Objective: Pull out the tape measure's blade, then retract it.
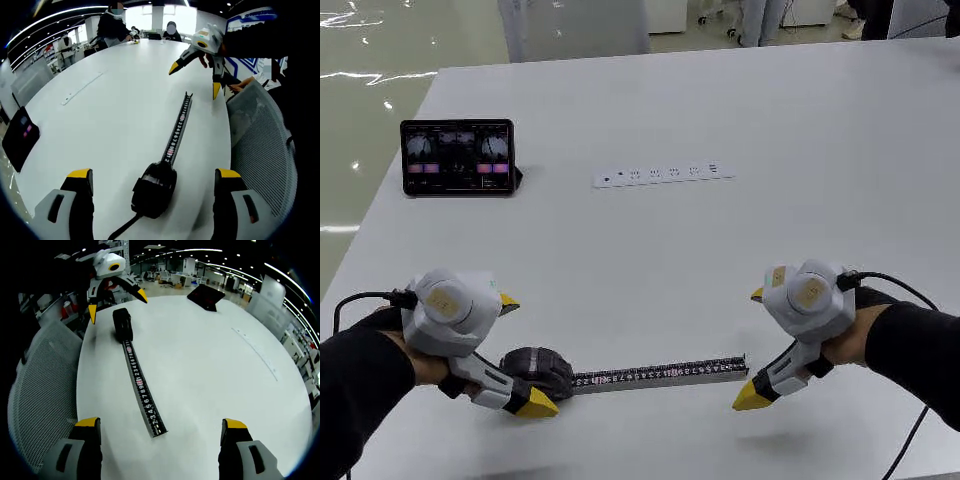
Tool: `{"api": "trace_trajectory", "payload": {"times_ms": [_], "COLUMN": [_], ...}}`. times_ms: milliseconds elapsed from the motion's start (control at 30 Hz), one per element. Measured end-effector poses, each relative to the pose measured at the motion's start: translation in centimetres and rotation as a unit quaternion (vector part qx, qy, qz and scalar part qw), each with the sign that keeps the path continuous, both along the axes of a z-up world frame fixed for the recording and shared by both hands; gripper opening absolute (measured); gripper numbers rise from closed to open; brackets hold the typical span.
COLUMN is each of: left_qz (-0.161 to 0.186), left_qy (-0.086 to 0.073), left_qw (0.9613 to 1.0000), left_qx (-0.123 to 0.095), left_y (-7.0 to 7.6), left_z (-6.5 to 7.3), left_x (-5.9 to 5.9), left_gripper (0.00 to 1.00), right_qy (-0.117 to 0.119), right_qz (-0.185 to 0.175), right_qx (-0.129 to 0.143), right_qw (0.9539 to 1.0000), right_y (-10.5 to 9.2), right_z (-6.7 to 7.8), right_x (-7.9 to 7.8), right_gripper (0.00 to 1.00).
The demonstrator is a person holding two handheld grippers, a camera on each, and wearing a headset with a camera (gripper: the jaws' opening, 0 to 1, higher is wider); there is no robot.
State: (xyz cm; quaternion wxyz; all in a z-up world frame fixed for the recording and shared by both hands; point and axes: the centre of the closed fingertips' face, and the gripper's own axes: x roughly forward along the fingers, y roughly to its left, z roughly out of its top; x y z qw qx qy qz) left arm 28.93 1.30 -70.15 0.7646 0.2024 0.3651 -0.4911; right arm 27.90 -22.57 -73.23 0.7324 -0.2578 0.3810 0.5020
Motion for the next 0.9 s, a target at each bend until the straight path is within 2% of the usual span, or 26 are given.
{"api": "trace_trajectory", "payload": {"times_ms": [33, 67, 233, 333, 367, 433, 500, 533, 600, 667, 700, 733, 767, 833, 900], "left_qz": [0.01, 0.017, 0.052, 0.083, 0.098, 0.118, 0.124, 0.133, 0.146, 0.157, 0.169, 0.175, 0.183, 0.197, 0.201], "left_qy": [0.026, 0.031, 0.011, 0.005, -0.002, 0.001, -0.006, -0.004, -0.001, -0.008, -0.016, -0.02, -0.025, -0.037, -0.04], "left_qw": [0.9995, 0.9991, 0.9972, 0.9941, 0.9926, 0.99, 0.9888, 0.9868, 0.9849, 0.9826, 0.98, 0.9782, 0.976, 0.973, 0.9725], "left_qx": [-0.015, -0.023, -0.052, -0.069, -0.072, -0.078, -0.083, -0.092, -0.093, -0.099, -0.104, -0.109, -0.115, -0.114, -0.112], "left_y": [-0.3, -0.4, -0.3, 0.1, 0.5, 0.9, 1.2, 1.3, 1.8, 2.2, 2.5, 2.7, 3.0, 3.6, 4.1], "left_z": [0.1, 0.2, 0.9, 1.1, 1.2, 1.2, 1.3, 1.4, 1.3, 1.4, 1.5, 1.6, 1.7, 1.7, 1.6], "left_x": [-0.7, -0.8, -0.5, -0.3, 0.0, 0.0, 0.0, -0.1, -0.3, -0.3, -0.1, -0.2, -0.3, -0.3, -0.6], "left_gripper": [0.99, 0.99, 0.99, 0.99, 0.99, 0.99, 0.99, 0.99, 0.99, 0.99, 0.99, 0.99, 0.99, 0.99, 0.99], "right_qy": [-0.003, -0.002, -0.015, -0.024, -0.03, -0.03, -0.026, -0.028, -0.042, -0.048, -0.051, -0.055, -0.059, -0.065, -0.076], "right_qz": [-0.003, -0.006, -0.042, -0.06, -0.067, -0.083, -0.09, -0.093, -0.101, -0.112, -0.119, -0.129, -0.146, -0.153, -0.162], "right_qx": [0.002, 0.003, 0.026, 0.034, 0.04, 0.051, 0.058, 0.061, 0.06, 0.066, 0.064, 0.073, 0.093, 0.091, 0.092], "right_qw": [1.0, 1.0, 0.9987, 0.9974, 0.9965, 0.9948, 0.9938, 0.9934, 0.9922, 0.9903, 0.9895, 0.9875, 0.9832, 0.9818, 0.9796], "right_y": [-0.2, -0.3, -0.9, -1.6, -1.9, -2.2, -2.5, -2.7, -3.3, -3.7, -4.2, -4.4, -4.5, -5.2, -5.8], "right_z": [0.0, 0.0, 0.9, 1.3, 1.5, 1.8, 1.9, 2.0, 2.1, 2.4, 2.4, 2.7, 3.0, 3.1, 3.2], "right_x": [0.1, 0.0, 0.5, 0.6, 0.7, 0.6, 0.3, 0.0, 0.2, 0.3, 0.2, 0.3, 0.5, 0.4, 0.2], "right_gripper": [0.99, 0.99, 0.99, 0.99, 0.99, 0.99, 0.99, 0.99, 0.99, 0.99, 0.99, 0.99, 0.99, 0.99, 0.99]}}
